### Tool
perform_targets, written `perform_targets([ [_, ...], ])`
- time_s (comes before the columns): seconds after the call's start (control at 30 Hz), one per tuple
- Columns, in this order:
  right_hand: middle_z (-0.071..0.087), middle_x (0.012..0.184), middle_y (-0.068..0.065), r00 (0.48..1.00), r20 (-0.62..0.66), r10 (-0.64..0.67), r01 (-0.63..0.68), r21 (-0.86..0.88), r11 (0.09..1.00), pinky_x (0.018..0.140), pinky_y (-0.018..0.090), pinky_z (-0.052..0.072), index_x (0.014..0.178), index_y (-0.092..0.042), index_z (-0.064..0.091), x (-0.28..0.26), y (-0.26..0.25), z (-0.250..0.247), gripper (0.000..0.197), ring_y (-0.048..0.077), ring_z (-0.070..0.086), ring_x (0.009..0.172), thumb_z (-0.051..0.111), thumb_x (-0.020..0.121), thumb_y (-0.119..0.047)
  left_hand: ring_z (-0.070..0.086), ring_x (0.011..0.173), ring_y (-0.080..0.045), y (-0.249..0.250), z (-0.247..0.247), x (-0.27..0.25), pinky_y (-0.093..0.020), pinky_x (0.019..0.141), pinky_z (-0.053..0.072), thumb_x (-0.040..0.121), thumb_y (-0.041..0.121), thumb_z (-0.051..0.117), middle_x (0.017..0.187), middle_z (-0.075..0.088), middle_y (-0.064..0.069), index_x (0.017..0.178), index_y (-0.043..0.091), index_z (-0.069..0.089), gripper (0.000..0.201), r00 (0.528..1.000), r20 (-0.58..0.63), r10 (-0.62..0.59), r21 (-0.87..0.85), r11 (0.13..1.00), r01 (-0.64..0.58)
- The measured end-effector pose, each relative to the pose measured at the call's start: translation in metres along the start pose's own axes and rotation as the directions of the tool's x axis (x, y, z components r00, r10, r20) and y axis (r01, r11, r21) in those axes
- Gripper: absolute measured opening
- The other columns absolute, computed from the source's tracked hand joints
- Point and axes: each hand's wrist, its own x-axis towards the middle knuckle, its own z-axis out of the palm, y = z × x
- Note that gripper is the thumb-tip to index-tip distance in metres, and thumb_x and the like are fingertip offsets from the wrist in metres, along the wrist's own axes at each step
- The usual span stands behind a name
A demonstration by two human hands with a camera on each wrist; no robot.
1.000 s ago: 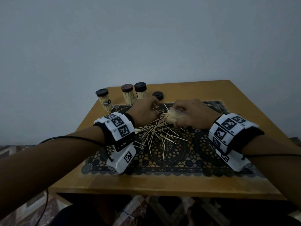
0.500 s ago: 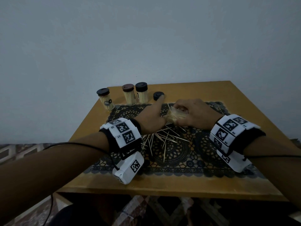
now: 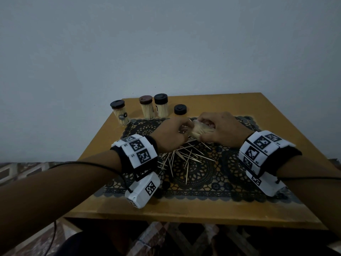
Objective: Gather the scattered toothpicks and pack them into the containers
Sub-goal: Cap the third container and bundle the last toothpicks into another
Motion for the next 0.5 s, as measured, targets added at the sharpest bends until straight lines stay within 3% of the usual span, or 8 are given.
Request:
perform_targets([
  [0.13, 0.064, 0.09, -0.005, 1.0, 0.0, -0.002, 0.002, 0.001, 1.0, 0.059, 0.015, 0.038, 0.11, -0.019, 0.066, 0.0, -0.002, -0.002, 0.042, 0.003, 0.054, 0.069, 0.082, 0.073, -0.031, 0.05, 0.126, -0.02, 0.003, -0.01, 0.001, -0.035, 0.105, 0.043, 0.087, 0.002, 0.059, 0.14, 0.049, -0.011, 0.14, 0.006, 0.04, 0.057, 0.997, 0.056, -0.046, -0.221, 0.974, 0.057],
  [0.2, 0.063, 0.087, -0.006, 1.0, -0.009, -0.01, 0.01, 0.01, 1.0, 0.058, 0.018, 0.037, 0.107, -0.018, 0.066, 0.0, -0.001, -0.001, 0.04, -0.001, 0.053, 0.068, 0.082, 0.073, -0.031, 0.06, 0.112, -0.012, 0.004, -0.012, 0.0, -0.023, 0.095, 0.048, 0.084, -0.001, 0.055, 0.127, 0.062, -0.009, 0.13, 0.005, 0.055, 0.047, 0.996, 0.081, 0.025, -0.187, 0.982, -0.01],
  [0.27, 0.063, 0.085, -0.005, 1.0, -0.017, -0.006, 0.006, 0.011, 1.0, 0.057, 0.022, 0.038, 0.105, -0.018, 0.066, 0.0, 0.0, 0.0, 0.038, 0.006, 0.055, 0.067, 0.081, 0.073, -0.031, 0.065, 0.093, -0.007, 0.006, -0.012, -0.003, -0.015, 0.081, 0.051, 0.083, -0.007, 0.053, 0.114, 0.069, -0.007, 0.121, 0.005, 0.065, 0.041, 0.997, 0.063, 0.047, -0.145, 0.989, -0.037],
  [0.33, 0.064, 0.085, -0.004, 1.0, -0.021, -0.003, 0.003, -0.005, 1.0, 0.058, 0.023, 0.039, 0.105, -0.017, 0.067, 0.0, 0.0, 0.0, 0.038, 0.012, 0.057, 0.069, 0.081, 0.073, -0.032, 0.066, 0.087, 0.002, 0.006, -0.014, -0.005, -0.014, 0.073, 0.053, 0.083, -0.012, 0.051, 0.119, 0.067, -0.006, 0.124, 0.004, 0.062, 0.046, 0.997, 0.073, 0.029, -0.178, 0.984, -0.015],
  [0.4, 0.064, 0.086, -0.004, 1.0, -0.017, -0.005, 0.005, -0.012, 1.0, 0.058, 0.021, 0.038, 0.105, -0.017, 0.066, 0.0, 0.0, -0.001, 0.038, 0.012, 0.057, 0.071, 0.081, 0.074, -0.032, 0.062, 0.076, 0.01, 0.001, -0.021, -0.007, -0.005, 0.063, 0.047, 0.086, -0.013, 0.049, 0.121, 0.064, -0.002, 0.128, 0.006, 0.057, 0.047, 0.995, 0.099, 0.005, -0.192, 0.981, 0.014],
  [0.43, 0.064, 0.087, -0.005, 1.0, -0.014, -0.003, 0.003, -0.012, 1.0, 0.058, 0.019, 0.038, 0.106, -0.017, 0.066, 0.0, 0.0, -0.002, 0.038, 0.011, 0.057, 0.072, 0.081, 0.075, -0.032, 0.063, 0.082, 0.009, -0.004, -0.027, -0.009, -0.005, 0.065, 0.046, 0.089, -0.01, 0.049, 0.122, 0.063, 0.001, 0.129, 0.009, 0.056, 0.045, 0.995, 0.096, -0.009, -0.171, 0.985, 0.025],
  [0.5, 0.063, 0.089, -0.005, 1.0, -0.011, 0.005, -0.005, -0.018, 1.0, 0.059, 0.017, 0.037, 0.108, -0.017, 0.066, 0.0, 0.0, -0.002, 0.039, 0.011, 0.056, 0.075, 0.081, 0.075, -0.033, 0.06, 0.106, -0.004, -0.019, -0.043, -0.014, -0.016, 0.084, 0.048, 0.092, 0.0, 0.051, 0.124, 0.061, 0.006, 0.131, 0.015, 0.055, 0.041, 0.996, 0.076, -0.046, -0.019, 0.999, 0.047],
])
